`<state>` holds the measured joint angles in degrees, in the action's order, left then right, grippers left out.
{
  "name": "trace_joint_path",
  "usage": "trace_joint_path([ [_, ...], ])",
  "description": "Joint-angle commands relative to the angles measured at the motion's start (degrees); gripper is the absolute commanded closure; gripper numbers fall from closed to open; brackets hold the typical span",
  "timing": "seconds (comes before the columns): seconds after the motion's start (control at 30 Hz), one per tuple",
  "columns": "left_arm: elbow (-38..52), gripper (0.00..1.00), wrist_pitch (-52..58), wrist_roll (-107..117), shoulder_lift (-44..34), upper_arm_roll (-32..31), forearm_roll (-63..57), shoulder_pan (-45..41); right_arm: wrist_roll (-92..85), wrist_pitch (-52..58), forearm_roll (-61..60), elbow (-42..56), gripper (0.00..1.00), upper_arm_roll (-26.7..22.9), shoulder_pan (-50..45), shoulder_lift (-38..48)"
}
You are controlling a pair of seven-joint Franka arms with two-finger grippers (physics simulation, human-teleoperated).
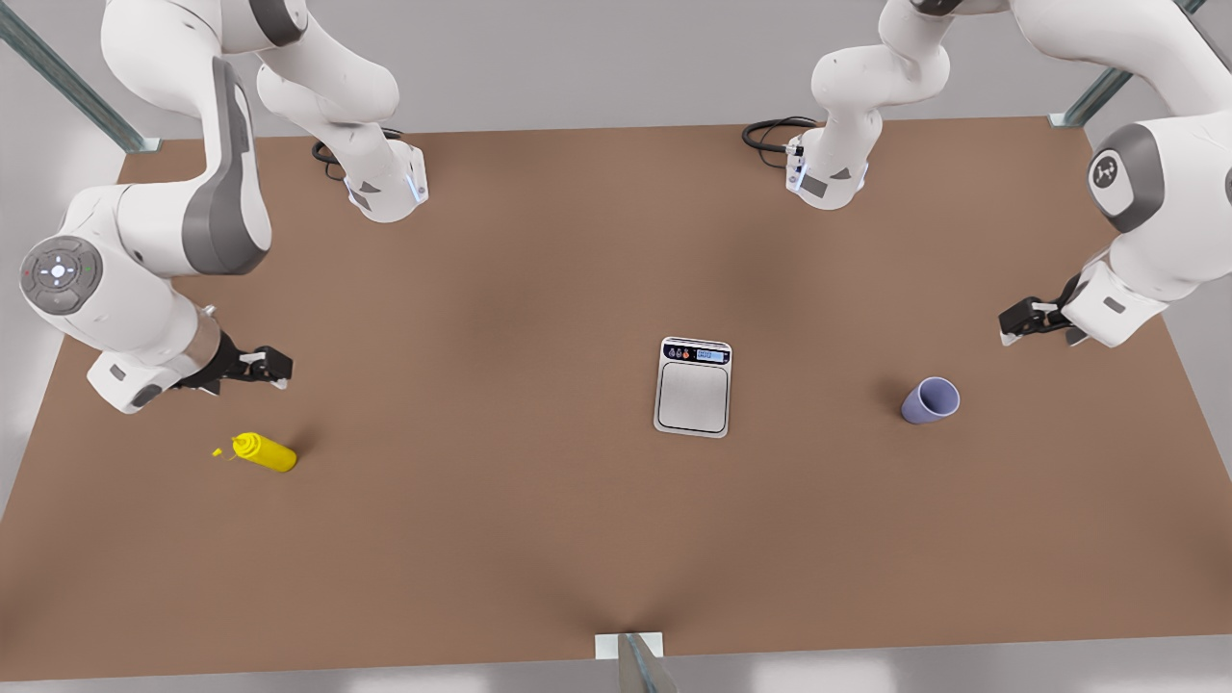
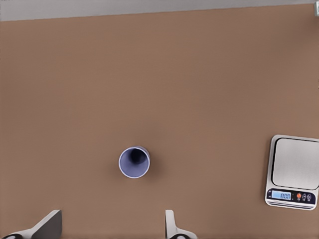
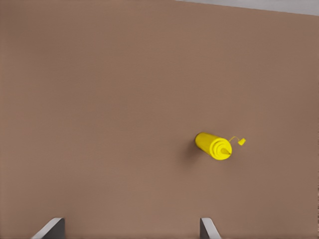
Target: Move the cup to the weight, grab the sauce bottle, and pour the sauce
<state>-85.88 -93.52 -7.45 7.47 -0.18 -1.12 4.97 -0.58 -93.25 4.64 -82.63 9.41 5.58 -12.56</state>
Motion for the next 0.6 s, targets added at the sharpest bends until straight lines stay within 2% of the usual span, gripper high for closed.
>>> trace_joint_path([
  [0.0, -0.08, 0.0, 0.0, -0.02, 0.0, 0.0, -0.02, 0.04, 0.23, 0.0, 0.02, 0.01, 0.0, -0.01, -0.13, -0.01],
  [0.07, -0.08, 0.0, -0.26, -0.46, 2.01, 0.09, -0.28, 0.56, 0.49, 0.0, 0.46, 0.01, 0.0, -0.01, -0.48, -0.19],
  [0.1, -0.16, 0.0, -1.66, -0.8, 5.18, 0.18, -0.29, 3.54, 0.4, 0.09, 0.54, 0.01, 0.0, -0.01, -0.66, -0.19],
  [0.17, -3.66, 0.0, -10.52, -8.45, 9.22, 0.97, 0.07, 6.1, 0.49, 0.62, 0.46, -0.08, 0.0, -0.01, -0.84, -0.19],
  [0.37, -23.54, 0.0, -30.93, -8.28, 6.94, 1.41, 0.15, 5.48, -1.44, 0.62, 0.28, -0.08, 0.0, -0.09, 0.48, -3.0],
  [0.47, -27.41, 0.0, -34.89, -8.19, 7.64, 1.41, 0.15, 5.4, -2.23, 0.62, 0.54, -0.08, 0.0, -0.18, 1.1, -3.88],
  [0.57, -27.32, 0.0, -34.89, -8.19, 9.83, 1.23, 0.07, 4.78, -1.88, 0.62, 1.16, -0.16, 0.0, -0.09, 0.39, -4.4],
])
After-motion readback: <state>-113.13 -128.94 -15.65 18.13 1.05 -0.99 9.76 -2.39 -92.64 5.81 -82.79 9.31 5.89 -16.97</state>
